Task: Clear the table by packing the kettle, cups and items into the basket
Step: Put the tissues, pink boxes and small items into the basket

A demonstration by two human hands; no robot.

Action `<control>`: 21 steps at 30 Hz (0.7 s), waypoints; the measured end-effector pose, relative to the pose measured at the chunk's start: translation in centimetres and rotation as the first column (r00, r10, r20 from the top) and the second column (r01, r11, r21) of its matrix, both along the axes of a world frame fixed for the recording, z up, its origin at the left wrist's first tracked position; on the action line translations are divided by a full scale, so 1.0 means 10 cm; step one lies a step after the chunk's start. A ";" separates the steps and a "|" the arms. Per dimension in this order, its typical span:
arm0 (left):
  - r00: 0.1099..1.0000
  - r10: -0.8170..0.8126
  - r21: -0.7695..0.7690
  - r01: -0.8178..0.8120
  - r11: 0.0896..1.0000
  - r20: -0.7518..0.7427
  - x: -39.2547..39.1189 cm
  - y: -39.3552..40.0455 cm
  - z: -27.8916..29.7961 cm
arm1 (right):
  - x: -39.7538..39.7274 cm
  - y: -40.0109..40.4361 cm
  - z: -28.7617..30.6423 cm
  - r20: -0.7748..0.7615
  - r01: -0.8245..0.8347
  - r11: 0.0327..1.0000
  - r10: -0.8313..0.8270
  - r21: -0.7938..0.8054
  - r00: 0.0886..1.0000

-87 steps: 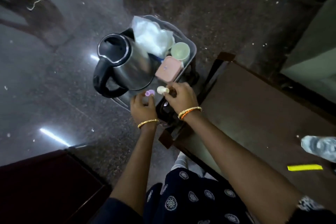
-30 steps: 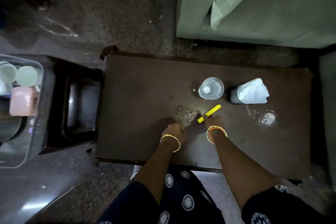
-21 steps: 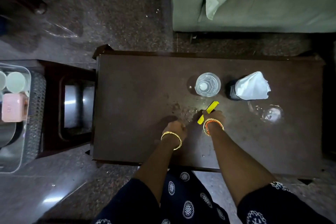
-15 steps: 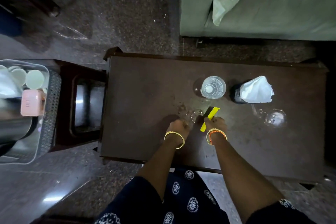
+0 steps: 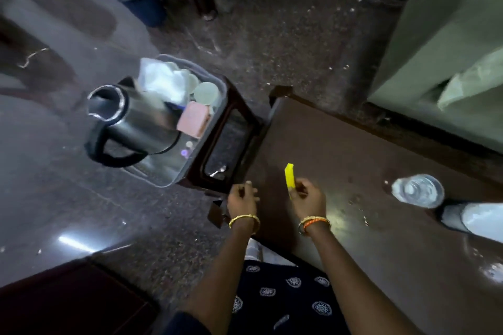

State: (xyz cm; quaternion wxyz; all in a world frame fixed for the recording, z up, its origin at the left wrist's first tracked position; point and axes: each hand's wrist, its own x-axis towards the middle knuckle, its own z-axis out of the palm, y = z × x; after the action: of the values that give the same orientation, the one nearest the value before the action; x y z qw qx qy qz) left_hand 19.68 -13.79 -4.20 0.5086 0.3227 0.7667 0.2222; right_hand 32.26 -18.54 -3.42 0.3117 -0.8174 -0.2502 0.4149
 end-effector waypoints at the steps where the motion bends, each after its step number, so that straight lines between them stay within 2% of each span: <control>1: 0.991 0.133 0.028 -0.134 0.991 0.017 -0.17 0.11 0.05 | -0.13 0.19 0.09 0.030 -0.046 0.997 0.045 0.055 0.999; 3: 0.920 0.385 0.050 -0.389 0.920 0.075 -0.55 0.36 0.11 | -0.46 0.61 0.27 0.108 -0.170 0.967 0.152 0.190 0.982; 5: 0.814 0.569 0.037 -0.576 0.816 0.116 -0.90 0.59 0.16 | -0.79 1.00 0.40 0.218 -0.318 0.897 0.259 0.306 0.941; 7: 0.755 0.652 0.023 -0.655 0.755 0.070 -1.17 0.78 0.19 | -1.08 1.31 0.49 0.333 -0.478 0.809 0.372 0.342 0.867; 10: 0.761 0.649 -0.085 -0.646 0.759 0.015 -1.52 0.97 0.13 | -1.52 1.68 0.50 0.411 -0.656 0.689 0.525 0.310 0.745; 14: 0.884 0.453 -0.166 -0.467 0.869 -0.117 -1.77 1.04 0.03 | -1.91 1.96 0.34 0.472 -0.832 0.547 0.713 0.088 0.519; 16: 0.914 0.396 -0.192 -0.407 0.893 -0.090 -1.80 1.01 -0.03 | -2.02 2.05 0.25 0.476 -0.859 0.510 0.767 -0.044 0.431; 18: 0.918 0.393 -0.210 -0.396 0.894 -0.056 -1.79 0.97 -0.08 | -2.09 2.10 0.15 0.503 -0.891 0.409 0.822 -0.196 0.267; 21: 0.908 0.419 -0.155 -0.415 0.897 -0.003 -1.79 0.92 -0.08 | -2.15 2.13 0.08 0.509 -0.879 0.270 0.860 -0.393 0.036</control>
State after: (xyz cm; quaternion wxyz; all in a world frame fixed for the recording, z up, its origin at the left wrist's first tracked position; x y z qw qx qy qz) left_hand 1.78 -4.59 -4.96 0.4841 0.1078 0.8247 0.2716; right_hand 10.74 2.77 -2.62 -0.1006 -0.5747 -0.7861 0.2040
